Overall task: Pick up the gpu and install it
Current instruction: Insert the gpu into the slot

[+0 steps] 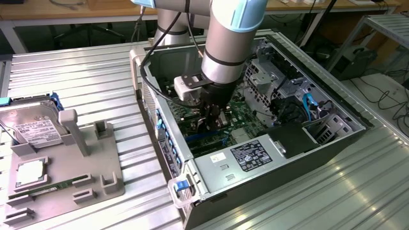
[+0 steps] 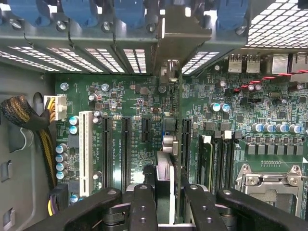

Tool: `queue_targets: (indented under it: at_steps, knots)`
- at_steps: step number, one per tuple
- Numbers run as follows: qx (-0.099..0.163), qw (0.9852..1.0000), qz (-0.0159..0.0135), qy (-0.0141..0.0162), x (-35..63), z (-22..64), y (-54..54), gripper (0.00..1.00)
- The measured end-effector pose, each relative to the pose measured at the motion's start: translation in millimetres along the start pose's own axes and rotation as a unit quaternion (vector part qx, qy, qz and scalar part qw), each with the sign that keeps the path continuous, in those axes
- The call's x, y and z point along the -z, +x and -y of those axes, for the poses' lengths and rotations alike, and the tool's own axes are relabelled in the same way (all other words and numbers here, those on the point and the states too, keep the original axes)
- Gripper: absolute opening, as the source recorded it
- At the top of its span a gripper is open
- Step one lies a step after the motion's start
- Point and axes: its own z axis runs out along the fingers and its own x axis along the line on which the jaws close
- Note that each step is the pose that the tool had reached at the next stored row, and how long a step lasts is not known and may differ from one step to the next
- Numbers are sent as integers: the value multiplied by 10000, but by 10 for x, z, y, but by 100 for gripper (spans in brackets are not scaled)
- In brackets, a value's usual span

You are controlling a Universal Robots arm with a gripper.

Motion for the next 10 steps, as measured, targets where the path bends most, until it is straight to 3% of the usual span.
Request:
queue_targets:
  at_steps: [10]
  knots:
    - [-1, 10000, -3, -10, -53, -4, 1, 28]
